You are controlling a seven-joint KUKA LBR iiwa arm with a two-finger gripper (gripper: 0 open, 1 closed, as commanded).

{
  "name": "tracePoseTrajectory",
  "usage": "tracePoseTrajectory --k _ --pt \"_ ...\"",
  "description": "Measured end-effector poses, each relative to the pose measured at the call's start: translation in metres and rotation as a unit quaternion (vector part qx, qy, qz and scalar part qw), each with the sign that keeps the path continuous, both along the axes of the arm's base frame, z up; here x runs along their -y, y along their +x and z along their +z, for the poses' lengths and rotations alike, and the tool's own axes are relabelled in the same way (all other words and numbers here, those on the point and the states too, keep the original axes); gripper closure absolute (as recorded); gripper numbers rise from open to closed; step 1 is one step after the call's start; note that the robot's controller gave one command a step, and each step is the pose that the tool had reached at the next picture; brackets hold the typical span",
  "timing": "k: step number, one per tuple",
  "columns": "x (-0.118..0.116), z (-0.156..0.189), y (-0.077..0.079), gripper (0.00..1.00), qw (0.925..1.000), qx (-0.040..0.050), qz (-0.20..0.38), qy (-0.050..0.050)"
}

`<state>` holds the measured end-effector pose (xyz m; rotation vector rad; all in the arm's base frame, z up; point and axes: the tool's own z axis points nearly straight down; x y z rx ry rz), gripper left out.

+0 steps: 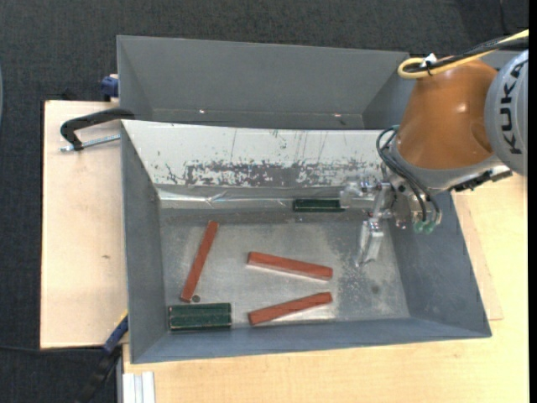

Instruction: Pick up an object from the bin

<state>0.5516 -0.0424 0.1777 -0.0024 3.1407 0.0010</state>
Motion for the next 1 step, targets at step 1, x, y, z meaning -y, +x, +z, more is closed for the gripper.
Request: tracePoseTrajectory --k 1 --pt "0.0000 0.0000 0.0000 0.00 1.0000 0.0000 0.000 0.000"
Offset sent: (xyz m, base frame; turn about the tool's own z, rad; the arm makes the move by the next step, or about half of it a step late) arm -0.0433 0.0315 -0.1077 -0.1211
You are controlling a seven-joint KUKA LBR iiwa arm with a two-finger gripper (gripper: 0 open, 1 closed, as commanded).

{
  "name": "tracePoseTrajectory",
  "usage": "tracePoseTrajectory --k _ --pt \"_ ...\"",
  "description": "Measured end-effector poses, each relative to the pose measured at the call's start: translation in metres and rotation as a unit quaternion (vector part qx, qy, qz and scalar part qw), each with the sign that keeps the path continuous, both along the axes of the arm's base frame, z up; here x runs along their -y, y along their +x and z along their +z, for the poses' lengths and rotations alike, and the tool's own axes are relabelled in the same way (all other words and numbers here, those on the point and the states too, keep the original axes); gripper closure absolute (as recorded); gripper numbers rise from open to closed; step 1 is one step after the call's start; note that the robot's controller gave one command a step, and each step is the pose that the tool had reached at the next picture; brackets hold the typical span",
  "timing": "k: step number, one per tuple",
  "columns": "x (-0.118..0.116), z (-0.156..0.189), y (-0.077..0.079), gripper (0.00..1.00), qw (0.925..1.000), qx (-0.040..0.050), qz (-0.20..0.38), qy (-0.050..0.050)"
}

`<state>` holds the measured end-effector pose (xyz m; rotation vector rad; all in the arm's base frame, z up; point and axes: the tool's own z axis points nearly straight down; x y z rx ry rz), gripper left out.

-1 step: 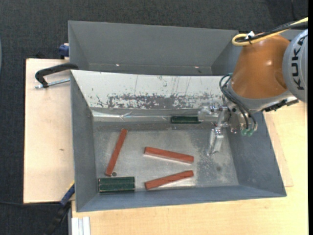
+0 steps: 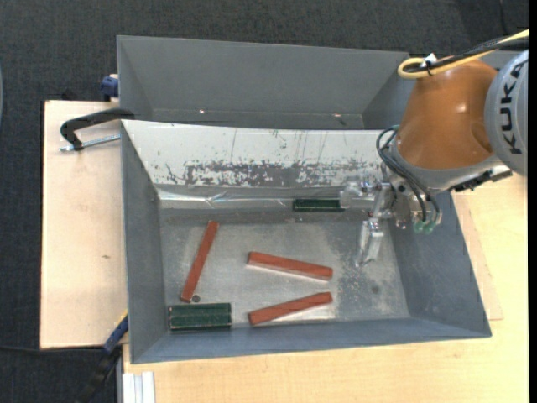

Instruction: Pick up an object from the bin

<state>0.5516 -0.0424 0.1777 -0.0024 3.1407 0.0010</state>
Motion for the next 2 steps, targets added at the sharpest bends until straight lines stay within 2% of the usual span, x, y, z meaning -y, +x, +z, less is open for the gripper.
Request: tracePoseTrajectory --k 1,2 --pt "-0.010 -0.036 -0.013 0.00 0.9998 0.0045 0.021 -0.001" --pt "-0.038 -0.093 -0.048 0.00 0.9985 0.0013 0.054 0.000"
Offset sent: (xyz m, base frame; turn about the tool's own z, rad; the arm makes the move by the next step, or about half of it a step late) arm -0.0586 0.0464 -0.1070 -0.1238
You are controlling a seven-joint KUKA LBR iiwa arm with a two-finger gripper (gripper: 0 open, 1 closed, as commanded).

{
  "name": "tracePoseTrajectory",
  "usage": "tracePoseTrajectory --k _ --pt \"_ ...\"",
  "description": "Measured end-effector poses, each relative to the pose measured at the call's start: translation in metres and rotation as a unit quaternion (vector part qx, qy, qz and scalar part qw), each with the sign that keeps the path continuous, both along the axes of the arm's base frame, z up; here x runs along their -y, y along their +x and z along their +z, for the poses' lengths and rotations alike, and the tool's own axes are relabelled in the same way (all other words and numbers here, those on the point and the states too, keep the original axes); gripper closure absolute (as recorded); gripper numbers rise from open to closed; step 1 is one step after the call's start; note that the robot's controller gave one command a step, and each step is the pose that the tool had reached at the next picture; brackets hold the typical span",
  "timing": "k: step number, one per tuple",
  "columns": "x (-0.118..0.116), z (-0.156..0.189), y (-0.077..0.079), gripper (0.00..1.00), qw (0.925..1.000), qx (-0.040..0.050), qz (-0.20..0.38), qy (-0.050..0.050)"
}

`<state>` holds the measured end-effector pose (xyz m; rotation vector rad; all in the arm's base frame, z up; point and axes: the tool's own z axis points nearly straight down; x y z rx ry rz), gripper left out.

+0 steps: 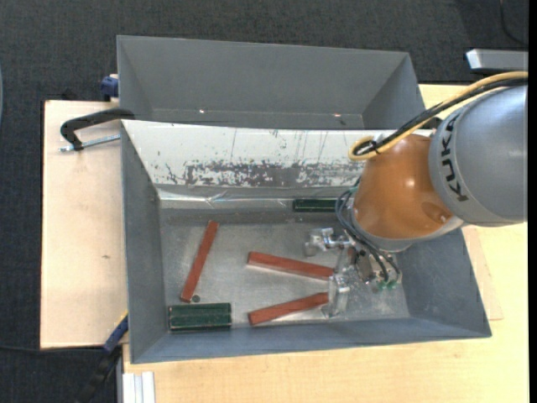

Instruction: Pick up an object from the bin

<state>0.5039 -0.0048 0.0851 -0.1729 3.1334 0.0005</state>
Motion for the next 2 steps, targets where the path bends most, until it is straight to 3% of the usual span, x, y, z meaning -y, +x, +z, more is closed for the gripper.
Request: tracePoseTrajectory --k 1,2 --pt "0.0117 -0.0140 0.0053 1.00 0.9959 0.0017 -0.090 0.000" --pt "0.0112 -0.0147 0.0047 1.00 0.9960 0.0008 -0.089 0.001"
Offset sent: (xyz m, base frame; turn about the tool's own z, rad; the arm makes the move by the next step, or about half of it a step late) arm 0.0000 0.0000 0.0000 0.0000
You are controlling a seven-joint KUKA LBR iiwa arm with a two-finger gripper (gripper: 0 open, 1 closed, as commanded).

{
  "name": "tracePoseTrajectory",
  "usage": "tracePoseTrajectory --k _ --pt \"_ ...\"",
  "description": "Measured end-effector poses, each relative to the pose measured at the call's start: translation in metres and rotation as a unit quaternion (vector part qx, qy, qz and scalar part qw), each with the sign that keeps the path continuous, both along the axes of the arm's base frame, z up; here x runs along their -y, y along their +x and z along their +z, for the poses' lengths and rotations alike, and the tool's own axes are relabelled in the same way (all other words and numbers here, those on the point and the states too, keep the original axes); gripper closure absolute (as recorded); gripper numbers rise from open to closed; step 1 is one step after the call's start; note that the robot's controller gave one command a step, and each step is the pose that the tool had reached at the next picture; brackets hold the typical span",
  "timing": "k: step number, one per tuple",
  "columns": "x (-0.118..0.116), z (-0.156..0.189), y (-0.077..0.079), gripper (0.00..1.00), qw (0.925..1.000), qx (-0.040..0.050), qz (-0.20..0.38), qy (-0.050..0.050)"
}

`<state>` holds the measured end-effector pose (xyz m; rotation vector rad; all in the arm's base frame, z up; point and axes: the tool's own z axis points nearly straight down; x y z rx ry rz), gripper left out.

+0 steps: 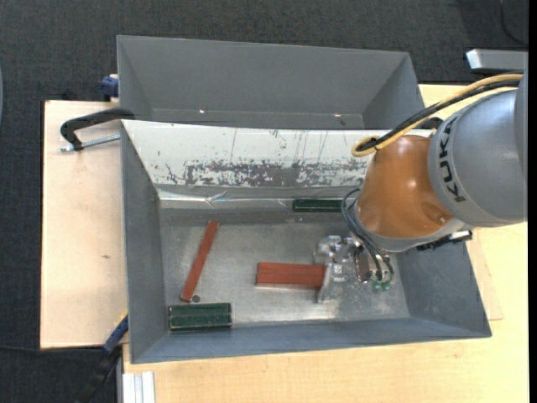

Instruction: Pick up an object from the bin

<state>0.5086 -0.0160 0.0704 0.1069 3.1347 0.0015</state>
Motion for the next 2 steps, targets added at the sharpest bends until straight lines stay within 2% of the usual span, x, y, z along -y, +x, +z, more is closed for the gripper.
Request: tracePoseTrajectory --k 1,2 --pt "-0.0414 0.1446 0.0378 1.00 1.0000 0.0005 0.006 0.000" --pt "-0.0412 0.1443 0.0376 1.00 1.0000 0.0001 0.006 0.000"
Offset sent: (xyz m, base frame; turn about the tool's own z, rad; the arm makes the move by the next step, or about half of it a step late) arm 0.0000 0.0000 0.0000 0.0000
